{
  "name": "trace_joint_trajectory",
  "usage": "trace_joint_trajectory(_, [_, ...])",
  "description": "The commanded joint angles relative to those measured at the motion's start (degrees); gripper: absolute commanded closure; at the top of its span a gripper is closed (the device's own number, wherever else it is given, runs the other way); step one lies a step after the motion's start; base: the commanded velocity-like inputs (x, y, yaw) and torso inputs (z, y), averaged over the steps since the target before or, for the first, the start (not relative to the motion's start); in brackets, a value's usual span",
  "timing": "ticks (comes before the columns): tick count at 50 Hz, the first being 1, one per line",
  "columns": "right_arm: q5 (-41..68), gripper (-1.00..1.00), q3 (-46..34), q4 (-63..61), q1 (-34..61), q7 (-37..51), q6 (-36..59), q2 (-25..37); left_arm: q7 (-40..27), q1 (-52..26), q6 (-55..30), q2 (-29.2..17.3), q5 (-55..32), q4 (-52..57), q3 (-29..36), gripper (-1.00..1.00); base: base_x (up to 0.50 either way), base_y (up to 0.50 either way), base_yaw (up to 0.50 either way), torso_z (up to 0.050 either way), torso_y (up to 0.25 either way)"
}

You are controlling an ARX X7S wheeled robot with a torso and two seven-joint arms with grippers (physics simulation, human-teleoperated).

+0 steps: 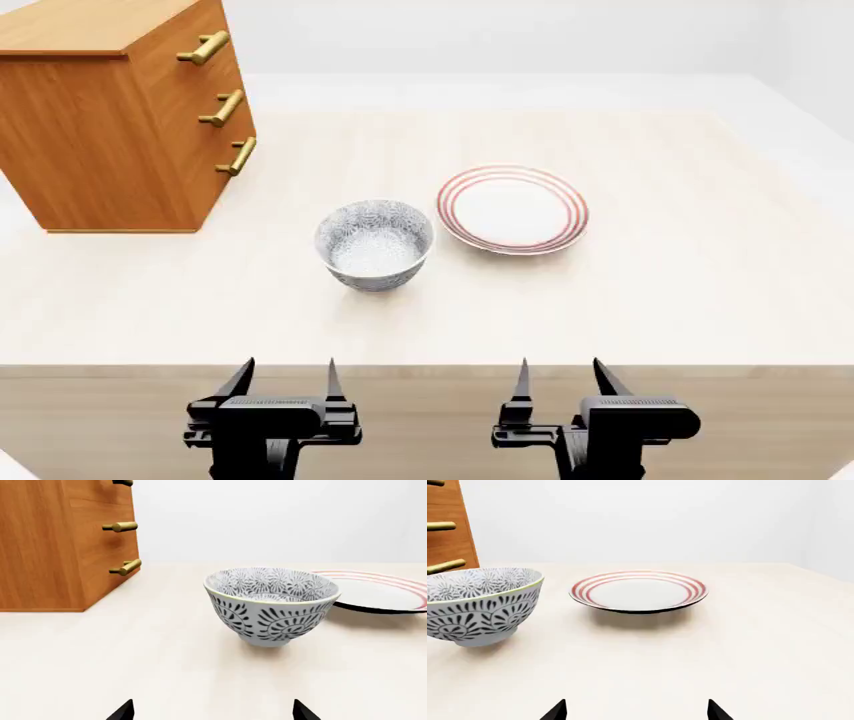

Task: Open the bottom drawer of the cabinet.

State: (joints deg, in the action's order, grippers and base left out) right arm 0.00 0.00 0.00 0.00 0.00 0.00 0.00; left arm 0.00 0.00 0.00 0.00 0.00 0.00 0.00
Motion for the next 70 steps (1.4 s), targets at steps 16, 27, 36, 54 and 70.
trace_joint_trajectory(16, [3.16, -1.00, -4.13, 1.41, 0.14, 3.09, -1.63, 3.09, -3.34, -0.34, 0.20, -3.31, -2.73, -1.47, 3.63, -1.00, 0.00, 0.05, 0.00, 0.000, 0.000])
trace_joint_trajectory(27, [4.61, -1.00, -5.05, 1.06, 0.55, 3.90, -1.28, 3.91, -4.06, -0.79, 0.19, -4.28, -3.19, -2.14, 4.77, -1.00, 0.00, 0.49, 0.00, 0.000, 0.000])
trace_joint_trajectory(36, [-0.27, -1.00, -7.26, -1.70, 1.69, 7.36, 4.66, 5.12, -4.34, -1.90, -4.82, -5.12, -4.16, 0.88, 5.68, -1.00, 0.00, 0.00, 0.00, 0.000, 0.000])
trace_joint_trajectory(54, [2.51, -1.00, -6.55, -29.90, 8.34, 6.60, 30.32, 8.26, -5.73, -11.63, -28.72, -7.20, -6.56, 22.93, 5.46, -1.00, 0.25, 0.00, 0.00, 0.000, 0.000])
trace_joint_trajectory(70, [3.85, -1.00, -6.54, -28.19, 8.54, 7.03, 29.20, 8.64, -6.71, -11.63, -27.16, -7.81, -6.89, 21.11, 6.16, -1.00, 0.50, 0.00, 0.00, 0.000, 0.000])
